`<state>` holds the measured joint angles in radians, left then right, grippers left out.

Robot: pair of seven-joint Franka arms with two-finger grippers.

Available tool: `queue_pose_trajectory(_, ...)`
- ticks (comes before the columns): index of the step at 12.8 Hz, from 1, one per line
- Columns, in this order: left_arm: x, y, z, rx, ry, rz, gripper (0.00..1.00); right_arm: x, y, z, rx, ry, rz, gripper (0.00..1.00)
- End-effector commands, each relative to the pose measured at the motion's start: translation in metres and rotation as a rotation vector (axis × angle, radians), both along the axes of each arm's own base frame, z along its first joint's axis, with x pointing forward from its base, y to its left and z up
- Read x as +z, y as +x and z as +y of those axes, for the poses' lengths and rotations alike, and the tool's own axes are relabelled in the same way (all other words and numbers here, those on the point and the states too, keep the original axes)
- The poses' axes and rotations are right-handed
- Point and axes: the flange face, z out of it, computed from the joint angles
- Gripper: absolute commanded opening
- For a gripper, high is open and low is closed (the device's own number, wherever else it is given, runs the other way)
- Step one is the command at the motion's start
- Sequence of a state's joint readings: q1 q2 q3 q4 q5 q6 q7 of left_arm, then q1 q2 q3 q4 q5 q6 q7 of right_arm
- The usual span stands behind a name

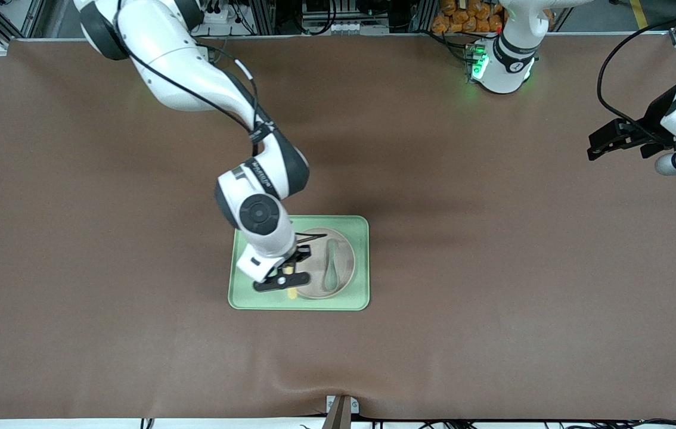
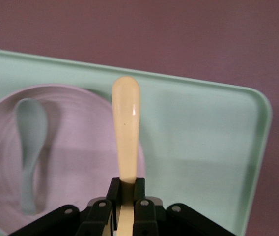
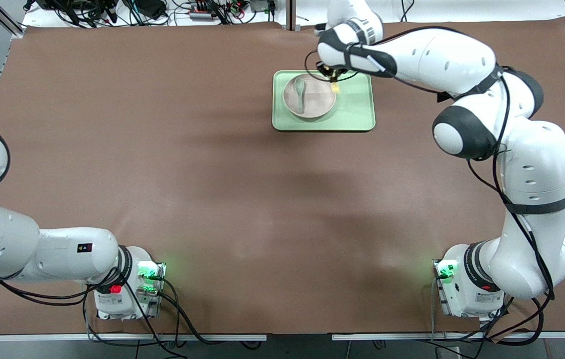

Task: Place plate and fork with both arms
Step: 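Carry the fork with the right gripper beside the plate onto the tray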

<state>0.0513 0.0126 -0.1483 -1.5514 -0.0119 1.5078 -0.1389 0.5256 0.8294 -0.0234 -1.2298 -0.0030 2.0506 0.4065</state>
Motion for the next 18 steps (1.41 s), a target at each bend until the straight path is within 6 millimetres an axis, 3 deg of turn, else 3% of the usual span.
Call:
queue_pose_trajectory(1, 0.003, -0.003, 0.001, -0.020, 0.027, -0.004, 1.00, -0.006, -0.002, -0.056, -0.095, 0.006, 0.014, 0.00)
queue_pose_trajectory(4, -0.002, 0.000, -0.009, -0.029, 0.018, -0.001, 1.00, -0.041, -0.015, -0.076, -0.151, 0.043, -0.052, 0.00)
queue_pose_trajectory(5, -0.002, 0.001, -0.014, -0.039, 0.022, -0.005, 1.00, -0.048, -0.020, -0.074, -0.151, 0.046, -0.056, 0.00)
queue_pose_trajectory(8, -0.005, 0.001, -0.028, -0.054, 0.024, -0.007, 1.00, -0.057, -0.030, -0.065, -0.180, 0.043, -0.048, 0.00)
queue_pose_trajectory(13, -0.004, -0.002, -0.028, -0.049, 0.025, 0.000, 1.00, -0.062, -0.040, -0.064, -0.209, 0.032, -0.030, 0.00)
queue_pose_trajectory(14, -0.004, -0.002, -0.028, -0.049, 0.024, -0.001, 1.00, -0.060, -0.040, -0.064, -0.214, 0.033, -0.027, 0.29)
queue_pose_trajectory(15, -0.005, -0.001, -0.027, -0.048, 0.025, 0.000, 1.00, -0.052, -0.036, -0.070, -0.242, 0.036, -0.033, 0.72)
queue_pose_trajectory(16, -0.003, -0.002, -0.026, -0.046, 0.025, -0.003, 1.00, -0.034, -0.028, -0.082, -0.252, 0.040, -0.043, 0.90)
queue_pose_trajectory(17, -0.003, -0.002, -0.026, -0.045, 0.025, -0.003, 1.00, -0.028, -0.025, -0.086, -0.258, 0.037, -0.036, 1.00)
queue_pose_trajectory(18, -0.004, -0.002, -0.026, -0.034, 0.024, -0.001, 1.00, -0.021, -0.021, -0.084, -0.257, 0.045, -0.046, 1.00)
